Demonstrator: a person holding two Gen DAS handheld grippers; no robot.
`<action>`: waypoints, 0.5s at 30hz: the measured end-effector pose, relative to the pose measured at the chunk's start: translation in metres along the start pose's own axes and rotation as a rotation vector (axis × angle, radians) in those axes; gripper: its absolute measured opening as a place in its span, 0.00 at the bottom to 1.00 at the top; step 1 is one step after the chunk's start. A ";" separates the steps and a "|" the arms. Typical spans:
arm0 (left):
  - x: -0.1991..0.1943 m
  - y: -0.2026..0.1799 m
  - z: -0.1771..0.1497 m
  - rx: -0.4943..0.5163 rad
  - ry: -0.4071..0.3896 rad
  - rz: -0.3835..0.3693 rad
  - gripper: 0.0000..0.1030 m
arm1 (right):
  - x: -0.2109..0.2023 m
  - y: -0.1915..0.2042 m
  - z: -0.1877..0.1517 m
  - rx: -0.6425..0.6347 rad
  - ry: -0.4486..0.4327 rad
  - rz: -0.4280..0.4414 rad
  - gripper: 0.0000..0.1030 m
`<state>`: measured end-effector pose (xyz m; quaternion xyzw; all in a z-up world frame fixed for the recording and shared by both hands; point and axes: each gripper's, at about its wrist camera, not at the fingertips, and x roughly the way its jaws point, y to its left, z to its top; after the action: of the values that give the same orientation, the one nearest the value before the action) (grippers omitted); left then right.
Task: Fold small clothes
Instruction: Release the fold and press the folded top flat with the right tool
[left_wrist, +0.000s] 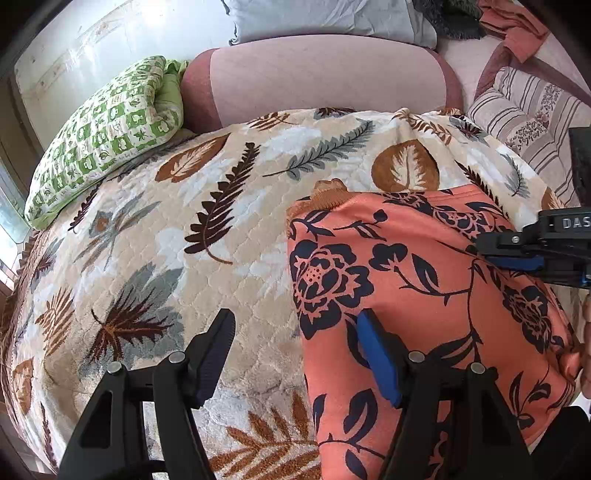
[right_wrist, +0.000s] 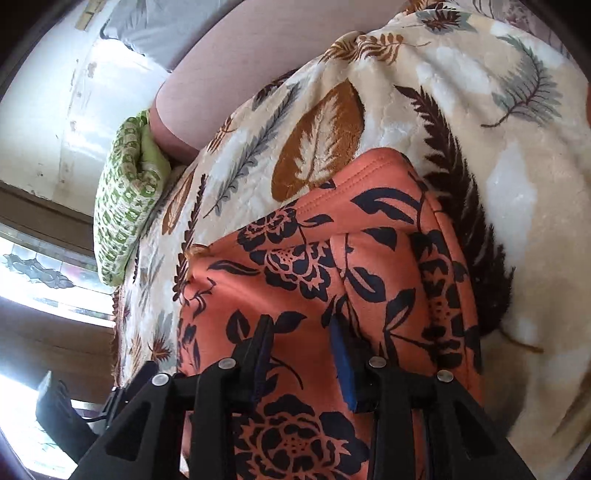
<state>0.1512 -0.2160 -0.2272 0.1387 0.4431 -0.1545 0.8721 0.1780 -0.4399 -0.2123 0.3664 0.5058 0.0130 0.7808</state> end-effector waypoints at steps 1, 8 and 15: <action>-0.001 0.000 0.000 0.002 -0.001 0.002 0.67 | -0.004 0.002 -0.002 -0.003 -0.003 -0.001 0.35; -0.017 0.004 -0.005 -0.012 -0.013 0.010 0.67 | -0.051 0.016 -0.046 -0.057 -0.031 0.049 0.35; -0.025 0.003 -0.020 0.012 -0.005 0.038 0.68 | -0.049 0.011 -0.102 -0.077 0.040 -0.007 0.41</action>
<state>0.1238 -0.2019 -0.2180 0.1522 0.4373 -0.1409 0.8751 0.0768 -0.3938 -0.1897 0.3338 0.5218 0.0370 0.7842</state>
